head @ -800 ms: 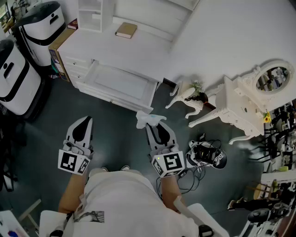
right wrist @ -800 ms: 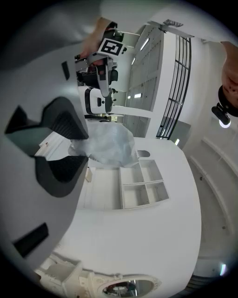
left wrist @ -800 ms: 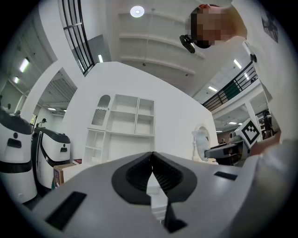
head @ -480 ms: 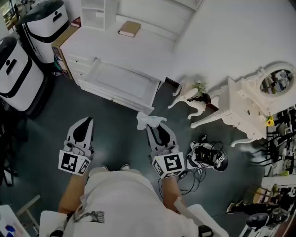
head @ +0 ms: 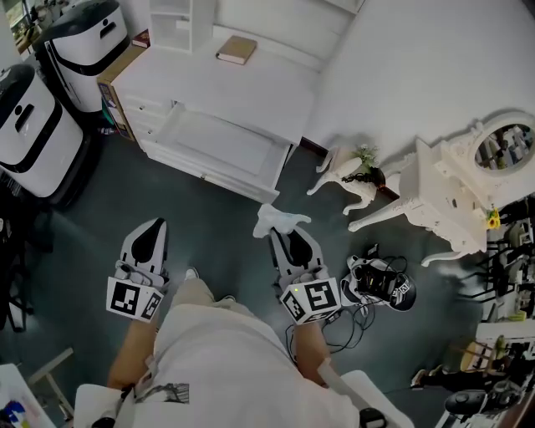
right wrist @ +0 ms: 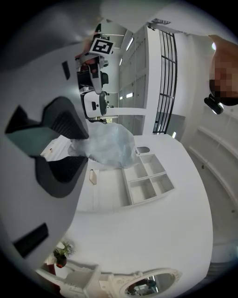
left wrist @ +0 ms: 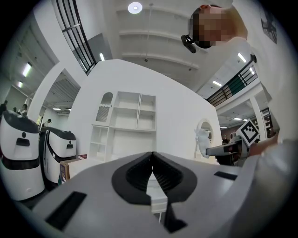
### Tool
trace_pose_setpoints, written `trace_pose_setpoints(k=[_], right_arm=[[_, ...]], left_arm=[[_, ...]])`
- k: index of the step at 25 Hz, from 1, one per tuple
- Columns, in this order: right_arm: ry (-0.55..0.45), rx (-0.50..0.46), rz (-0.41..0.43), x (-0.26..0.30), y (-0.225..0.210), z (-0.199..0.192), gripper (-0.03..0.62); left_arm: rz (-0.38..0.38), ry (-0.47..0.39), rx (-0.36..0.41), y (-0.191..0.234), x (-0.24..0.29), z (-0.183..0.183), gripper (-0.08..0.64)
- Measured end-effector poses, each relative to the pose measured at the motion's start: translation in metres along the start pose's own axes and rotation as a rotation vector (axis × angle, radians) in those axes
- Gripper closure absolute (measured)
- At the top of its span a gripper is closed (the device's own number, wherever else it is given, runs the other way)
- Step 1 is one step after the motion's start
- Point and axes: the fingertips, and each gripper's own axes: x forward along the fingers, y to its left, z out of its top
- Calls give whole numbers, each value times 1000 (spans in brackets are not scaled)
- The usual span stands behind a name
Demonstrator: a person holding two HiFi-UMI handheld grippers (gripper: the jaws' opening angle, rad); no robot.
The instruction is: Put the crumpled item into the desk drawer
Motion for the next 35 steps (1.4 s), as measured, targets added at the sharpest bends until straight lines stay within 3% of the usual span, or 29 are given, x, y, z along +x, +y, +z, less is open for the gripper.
trace_pose_setpoints(k=[13,16,22,29,35], right_arm=[[104,-2,-58,50,-32,-22,466],[137,-6,-73,85,-50,-24,466],[159,-35,-89,176,-75,-2,465],[187,-52,-142,265,-95,20,465],[245,-21,-169,282,-96,4,465]], left_arm=[[-43,39,-102,35,72,-45,545],[-61,37,-92,55,107,-46,545],[-76,61,-148,119,176,-62,545],[-209,67,-199,173,270,-70,545],[-265,110,-243,187,314,-87,545]])
